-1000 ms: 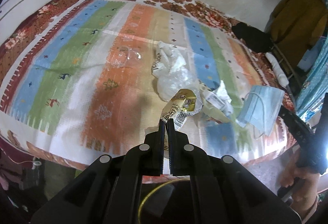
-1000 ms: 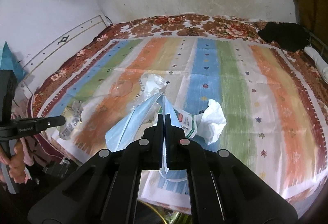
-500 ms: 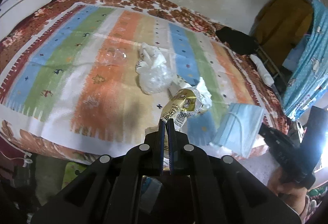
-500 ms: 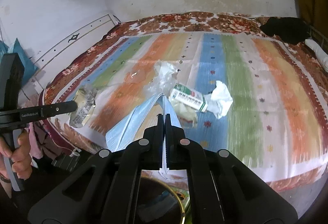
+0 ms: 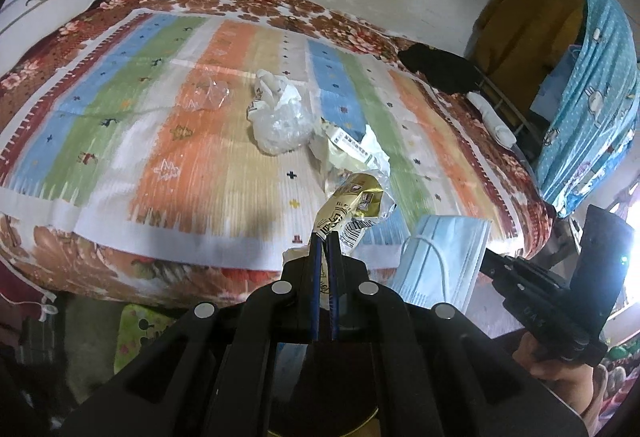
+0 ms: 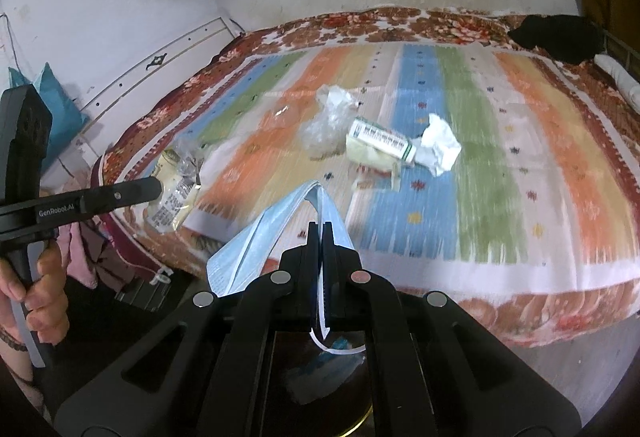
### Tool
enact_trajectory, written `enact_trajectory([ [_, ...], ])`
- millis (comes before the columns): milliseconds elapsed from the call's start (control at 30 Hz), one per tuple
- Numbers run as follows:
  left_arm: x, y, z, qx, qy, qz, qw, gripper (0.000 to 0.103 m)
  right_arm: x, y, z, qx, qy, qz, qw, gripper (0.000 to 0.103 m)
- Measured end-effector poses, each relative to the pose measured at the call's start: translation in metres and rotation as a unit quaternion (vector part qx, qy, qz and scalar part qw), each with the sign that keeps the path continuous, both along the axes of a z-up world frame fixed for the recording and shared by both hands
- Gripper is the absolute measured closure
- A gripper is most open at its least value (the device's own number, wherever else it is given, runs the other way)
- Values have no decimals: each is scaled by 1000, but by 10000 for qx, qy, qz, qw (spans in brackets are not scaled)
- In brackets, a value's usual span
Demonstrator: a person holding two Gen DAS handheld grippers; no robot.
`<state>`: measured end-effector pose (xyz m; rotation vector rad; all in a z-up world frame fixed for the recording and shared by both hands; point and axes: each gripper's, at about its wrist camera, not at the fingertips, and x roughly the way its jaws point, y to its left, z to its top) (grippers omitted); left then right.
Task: Collect trash
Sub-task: 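Carry the wrapper in left gripper and mask in right gripper over the bin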
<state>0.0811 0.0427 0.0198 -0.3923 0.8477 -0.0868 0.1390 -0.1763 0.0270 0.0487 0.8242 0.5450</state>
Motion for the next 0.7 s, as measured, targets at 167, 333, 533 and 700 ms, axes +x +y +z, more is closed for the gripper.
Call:
enact_trajectory([
  [167, -16, -10, -5, 19, -45, -89, 9999, 100, -16, -1, -9, -44, 83, 36, 9999, 102],
  [333, -29, -19, -11, 75, -79, -157, 9998, 100, -28, 0, -24, -144, 265, 73, 9995, 102],
  [533, -45, -28, -24, 85, 22, -190, 9998, 100, -48, 4, -36, -229, 392, 149, 9989, 102],
  [700, -56, -38, -38, 142, 179, -201, 9995, 100, -62, 9, -49, -303, 564, 175, 9978, 102],
])
